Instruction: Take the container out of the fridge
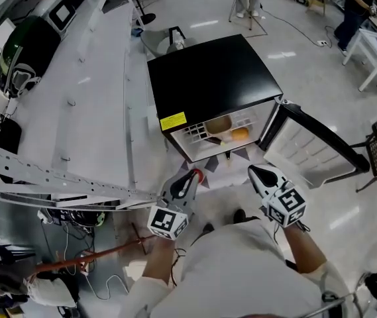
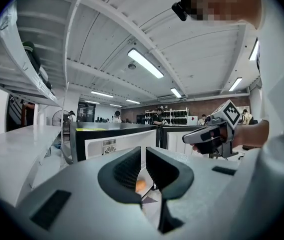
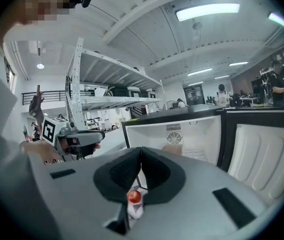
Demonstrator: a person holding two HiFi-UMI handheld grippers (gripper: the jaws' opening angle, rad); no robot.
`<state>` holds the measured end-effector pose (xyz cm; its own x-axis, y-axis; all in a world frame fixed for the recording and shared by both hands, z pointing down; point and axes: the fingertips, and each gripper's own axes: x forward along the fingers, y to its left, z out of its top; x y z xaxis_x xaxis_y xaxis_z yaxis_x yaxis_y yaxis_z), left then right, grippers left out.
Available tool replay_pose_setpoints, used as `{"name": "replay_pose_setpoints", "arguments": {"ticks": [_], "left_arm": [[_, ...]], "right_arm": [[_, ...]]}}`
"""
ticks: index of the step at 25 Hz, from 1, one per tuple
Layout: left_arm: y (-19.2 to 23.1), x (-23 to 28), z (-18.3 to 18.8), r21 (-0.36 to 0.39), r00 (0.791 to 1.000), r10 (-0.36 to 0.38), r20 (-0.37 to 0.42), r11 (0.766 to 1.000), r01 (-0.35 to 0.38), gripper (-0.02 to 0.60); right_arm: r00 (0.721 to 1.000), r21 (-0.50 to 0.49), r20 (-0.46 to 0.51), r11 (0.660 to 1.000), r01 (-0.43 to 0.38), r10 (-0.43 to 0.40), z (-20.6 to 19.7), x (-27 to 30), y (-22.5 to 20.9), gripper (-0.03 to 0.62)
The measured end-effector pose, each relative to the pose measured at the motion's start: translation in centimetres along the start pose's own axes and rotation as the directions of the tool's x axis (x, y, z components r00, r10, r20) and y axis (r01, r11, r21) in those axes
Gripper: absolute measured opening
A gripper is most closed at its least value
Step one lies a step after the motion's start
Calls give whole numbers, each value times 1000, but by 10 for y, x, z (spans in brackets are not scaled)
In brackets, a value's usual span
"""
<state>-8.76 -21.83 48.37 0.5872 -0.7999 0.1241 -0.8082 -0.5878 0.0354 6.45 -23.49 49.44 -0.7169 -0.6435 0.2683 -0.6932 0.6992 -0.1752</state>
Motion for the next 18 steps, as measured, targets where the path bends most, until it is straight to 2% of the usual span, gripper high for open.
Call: {"name": "replay_pose_setpoints", "arguments": {"ticks": [7, 18], "left_arm": [[-4, 28, -6, 76, 998, 14, -54, 997, -10, 40], [-10, 85, -22, 211, 989, 23, -146, 977, 8, 140]], "right_arm": [[999, 15, -11, 999, -31, 31, -7, 3, -14, 6], [998, 13, -21, 998, -57, 57, -13, -1, -37, 7]]}}
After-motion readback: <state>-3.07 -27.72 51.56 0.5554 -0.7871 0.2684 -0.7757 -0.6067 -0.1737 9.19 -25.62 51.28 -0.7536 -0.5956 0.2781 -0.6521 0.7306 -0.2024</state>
